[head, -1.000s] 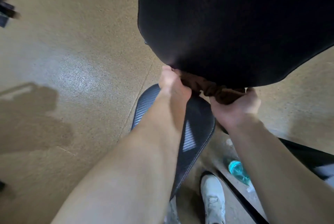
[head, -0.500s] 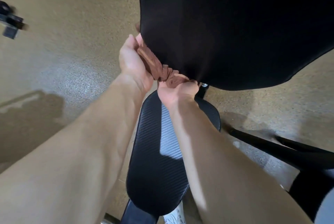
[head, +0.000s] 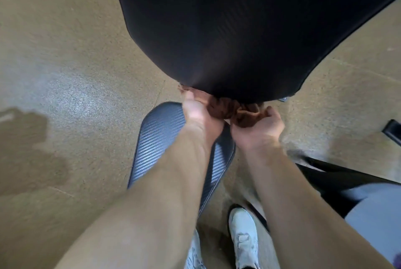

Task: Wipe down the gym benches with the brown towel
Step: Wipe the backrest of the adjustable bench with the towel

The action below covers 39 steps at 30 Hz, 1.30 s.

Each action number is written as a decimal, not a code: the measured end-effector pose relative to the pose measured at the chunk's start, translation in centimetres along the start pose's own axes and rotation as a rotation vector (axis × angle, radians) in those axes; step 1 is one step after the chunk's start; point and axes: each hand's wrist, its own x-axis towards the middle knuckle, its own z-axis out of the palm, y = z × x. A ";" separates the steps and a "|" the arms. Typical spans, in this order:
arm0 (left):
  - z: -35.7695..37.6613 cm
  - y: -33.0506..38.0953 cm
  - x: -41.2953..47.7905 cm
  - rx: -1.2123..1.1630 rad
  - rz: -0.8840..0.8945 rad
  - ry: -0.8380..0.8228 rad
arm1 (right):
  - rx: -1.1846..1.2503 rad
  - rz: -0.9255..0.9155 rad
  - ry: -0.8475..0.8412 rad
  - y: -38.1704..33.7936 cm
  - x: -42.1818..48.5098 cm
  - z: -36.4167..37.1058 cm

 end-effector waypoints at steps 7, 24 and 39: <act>1.2 -3.8 -2.6 -0.087 -0.090 -0.019 | -0.172 -0.136 -0.141 -5.6 -4.8 0.3; -1.4 10.4 -2.3 0.407 0.284 0.067 | -0.323 0.049 -0.025 9.3 -2.6 3.1; -7.6 2.3 -21.3 1.357 0.167 0.102 | -0.802 0.064 0.182 1.9 -18.9 -11.5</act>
